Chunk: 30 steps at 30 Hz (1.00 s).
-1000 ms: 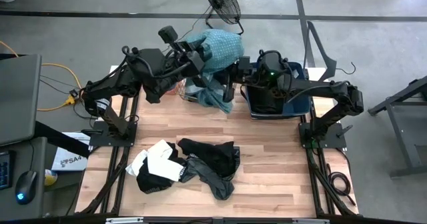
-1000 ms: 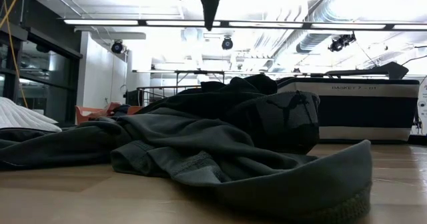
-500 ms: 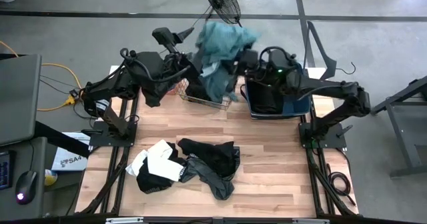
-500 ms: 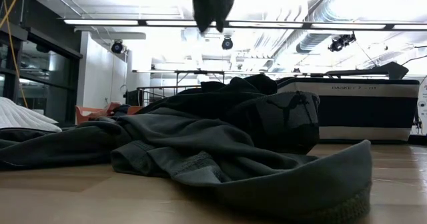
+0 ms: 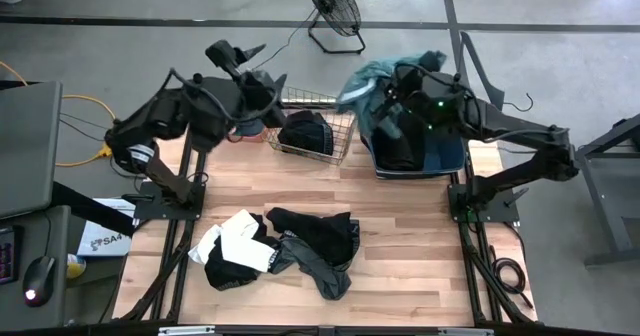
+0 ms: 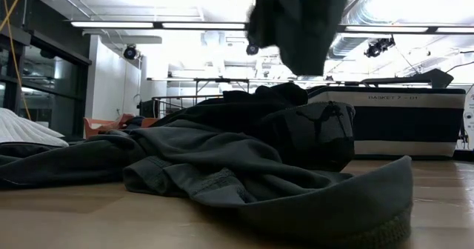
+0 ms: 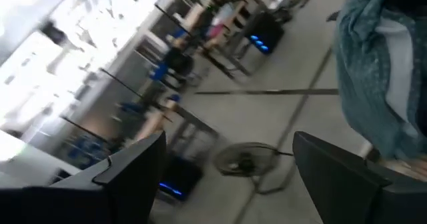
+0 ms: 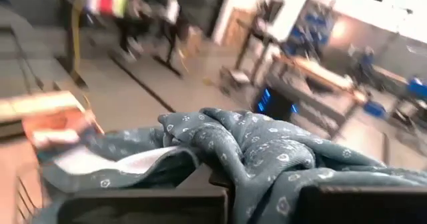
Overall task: Pick & Place Cloths
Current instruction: Put the light blue shirt into the blue laundry organizer
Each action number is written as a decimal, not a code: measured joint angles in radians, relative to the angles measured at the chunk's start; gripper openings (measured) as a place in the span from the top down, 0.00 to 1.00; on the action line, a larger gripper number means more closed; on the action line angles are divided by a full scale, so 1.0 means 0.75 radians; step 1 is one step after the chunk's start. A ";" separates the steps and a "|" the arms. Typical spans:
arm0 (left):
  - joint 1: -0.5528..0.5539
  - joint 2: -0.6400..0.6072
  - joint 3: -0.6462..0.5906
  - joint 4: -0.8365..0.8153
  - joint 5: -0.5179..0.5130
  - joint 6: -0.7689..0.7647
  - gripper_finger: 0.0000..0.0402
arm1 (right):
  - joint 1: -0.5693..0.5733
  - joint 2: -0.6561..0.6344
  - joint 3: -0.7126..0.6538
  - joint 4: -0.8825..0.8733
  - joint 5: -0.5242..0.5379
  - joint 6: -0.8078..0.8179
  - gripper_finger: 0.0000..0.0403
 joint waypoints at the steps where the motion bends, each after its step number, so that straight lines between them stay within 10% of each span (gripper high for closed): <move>1: 0.009 -0.008 0.000 -0.058 0.031 -0.071 0.20 | -0.001 -0.005 0.000 -0.059 0.025 0.029 0.99; 13: 0.160 -0.028 -0.041 -0.399 0.198 -0.437 0.20 | -0.019 -0.005 0.000 -0.741 0.268 0.491 0.99; 30: 0.217 -0.025 -0.249 -0.283 0.228 -0.464 0.20 | -0.310 0.010 -0.304 -1.352 0.119 1.198 0.99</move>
